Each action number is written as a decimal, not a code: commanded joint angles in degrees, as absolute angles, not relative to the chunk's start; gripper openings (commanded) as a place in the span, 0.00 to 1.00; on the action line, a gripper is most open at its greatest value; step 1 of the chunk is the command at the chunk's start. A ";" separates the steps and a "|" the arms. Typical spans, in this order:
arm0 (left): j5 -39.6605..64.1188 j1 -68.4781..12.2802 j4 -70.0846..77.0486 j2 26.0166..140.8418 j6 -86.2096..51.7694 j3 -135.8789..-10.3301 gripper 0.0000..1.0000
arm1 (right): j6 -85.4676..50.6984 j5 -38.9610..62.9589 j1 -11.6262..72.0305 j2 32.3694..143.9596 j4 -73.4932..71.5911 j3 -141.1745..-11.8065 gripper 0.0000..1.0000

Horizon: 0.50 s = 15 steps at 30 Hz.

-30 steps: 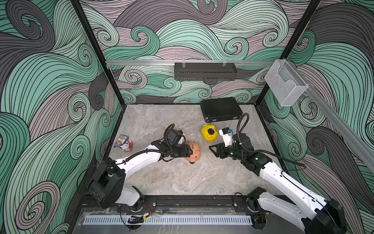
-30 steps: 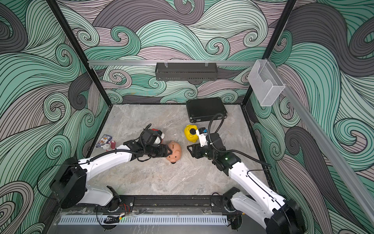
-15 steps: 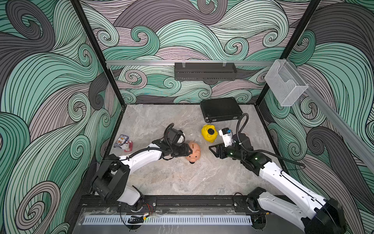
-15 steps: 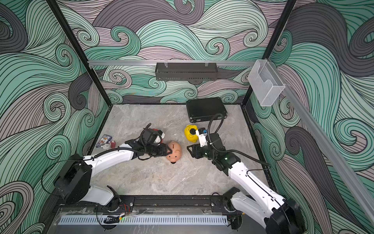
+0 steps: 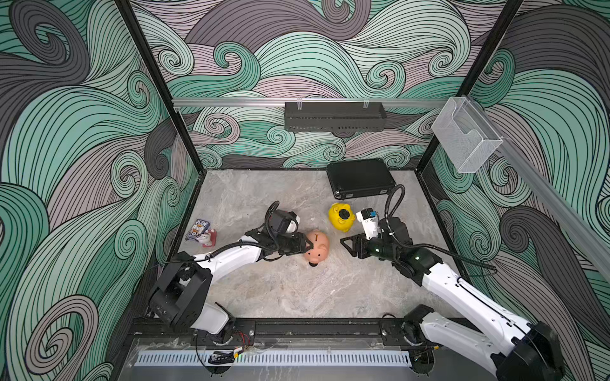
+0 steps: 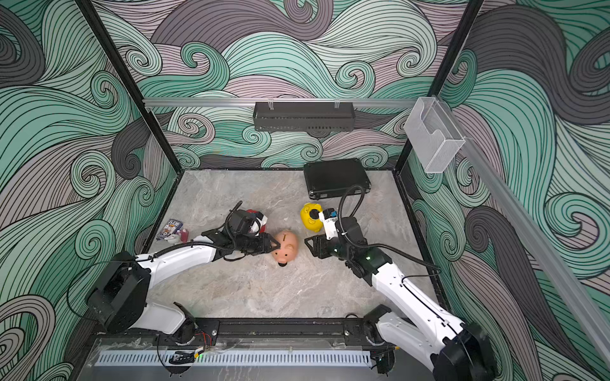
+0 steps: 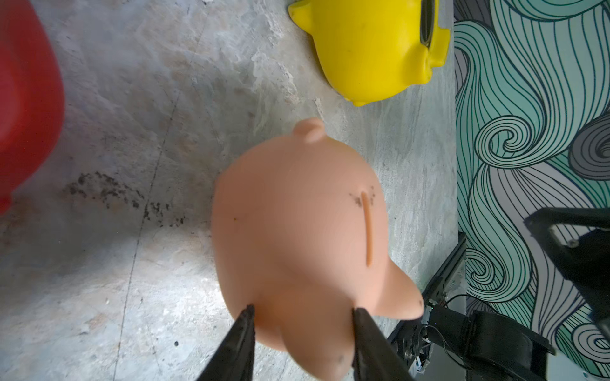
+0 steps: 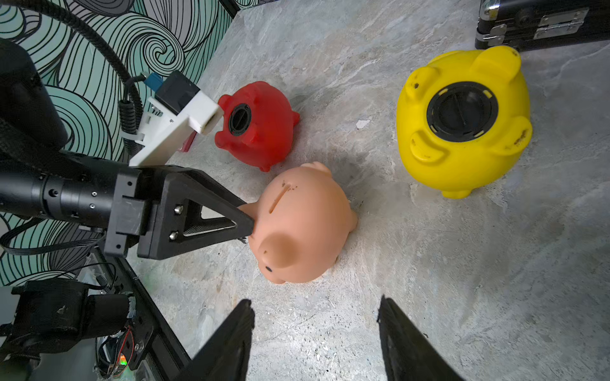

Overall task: Close piggy banks
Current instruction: Turn over the piggy bank at the center of the board.

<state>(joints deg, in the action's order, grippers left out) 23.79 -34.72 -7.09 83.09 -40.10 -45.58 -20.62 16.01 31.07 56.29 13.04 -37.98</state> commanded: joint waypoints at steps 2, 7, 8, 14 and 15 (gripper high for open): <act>25.48 -33.81 -6.52 82.72 -41.82 -43.29 0.43 | -20.65 16.91 31.29 56.51 12.22 -37.79 0.62; 26.10 -32.83 -5.30 82.73 -42.71 -42.12 0.42 | -20.74 17.27 31.28 56.60 12.43 -37.88 0.62; 26.19 -32.62 -5.22 82.72 -42.85 -41.89 0.42 | -20.74 17.34 31.28 56.60 12.43 -37.88 0.62; 26.80 -31.23 -4.83 81.93 -42.99 -40.91 0.40 | -20.74 17.52 31.29 56.78 12.52 -37.97 0.62; 26.98 -30.99 -4.89 81.91 -42.98 -40.78 0.40 | -20.74 17.61 31.27 56.86 12.62 -38.05 0.62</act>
